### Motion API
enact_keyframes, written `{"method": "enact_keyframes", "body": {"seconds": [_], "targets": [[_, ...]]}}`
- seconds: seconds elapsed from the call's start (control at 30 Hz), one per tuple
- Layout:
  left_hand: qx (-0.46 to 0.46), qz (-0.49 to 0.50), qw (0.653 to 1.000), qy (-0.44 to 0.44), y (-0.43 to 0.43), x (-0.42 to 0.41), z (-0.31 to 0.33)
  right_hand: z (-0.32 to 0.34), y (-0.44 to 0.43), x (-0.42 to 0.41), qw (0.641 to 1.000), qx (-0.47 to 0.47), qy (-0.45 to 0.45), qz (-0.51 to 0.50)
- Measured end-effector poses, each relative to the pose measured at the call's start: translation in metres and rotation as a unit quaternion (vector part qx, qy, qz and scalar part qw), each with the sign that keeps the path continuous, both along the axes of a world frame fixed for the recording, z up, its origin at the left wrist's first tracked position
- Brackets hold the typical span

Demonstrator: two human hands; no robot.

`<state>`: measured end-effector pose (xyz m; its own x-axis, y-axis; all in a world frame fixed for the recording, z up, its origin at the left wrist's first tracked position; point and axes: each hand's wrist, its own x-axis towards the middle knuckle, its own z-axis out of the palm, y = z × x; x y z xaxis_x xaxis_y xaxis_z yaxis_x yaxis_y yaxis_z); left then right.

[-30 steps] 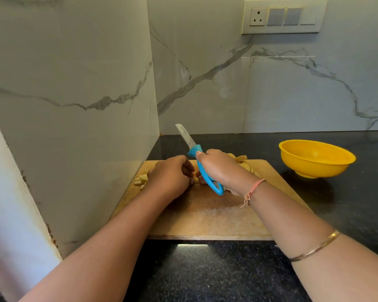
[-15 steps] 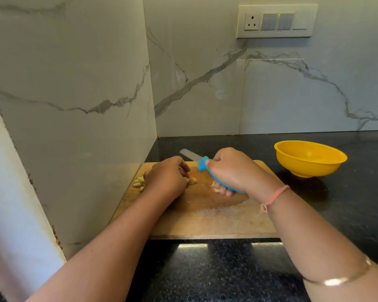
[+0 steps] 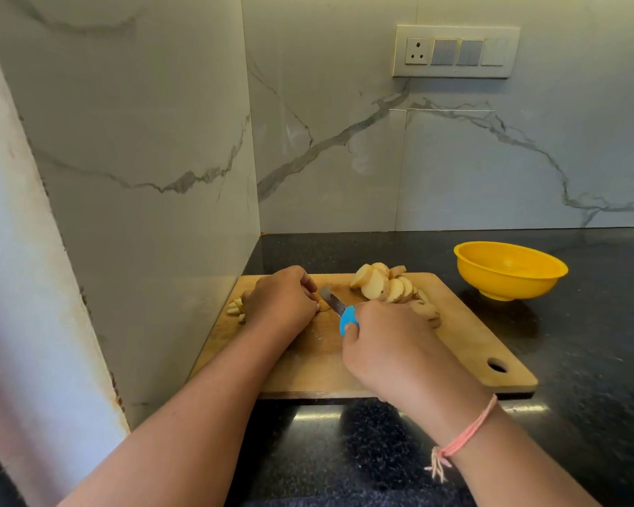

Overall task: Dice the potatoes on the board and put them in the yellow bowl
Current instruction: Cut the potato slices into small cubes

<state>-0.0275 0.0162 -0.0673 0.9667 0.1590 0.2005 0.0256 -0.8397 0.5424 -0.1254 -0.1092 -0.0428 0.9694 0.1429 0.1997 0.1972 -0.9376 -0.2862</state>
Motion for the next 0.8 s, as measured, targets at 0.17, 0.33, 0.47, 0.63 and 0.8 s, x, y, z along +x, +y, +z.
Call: {"method": "enact_keyframes", "body": {"seconds": [0.17, 0.33, 0.47, 0.63, 0.8], "targets": [[0.005, 0.004, 1.0, -0.003, 0.0, 0.001, -0.001, 0.006, 0.017, 0.0, 0.996, -0.067, 0.06, -0.019], [0.014, 0.002, 1.0, 0.002, 0.0, 0.0, 0.0, 0.002, 0.033, -0.006, 0.991, -0.123, 0.048, -0.016], [0.016, -0.006, 1.0, 0.023, 0.002, 0.002, 0.003, -0.001, 0.044, -0.004, 0.991, -0.132, 0.035, -0.008], [0.017, -0.011, 1.0, 0.012, 0.001, -0.001, 0.002, 0.004, 0.039, 0.001, 0.991, -0.129, 0.046, 0.003], [0.016, -0.007, 1.0, -0.023, 0.001, -0.002, -0.002, 0.005, 0.028, -0.001, 0.991, -0.124, 0.058, 0.008]]}}
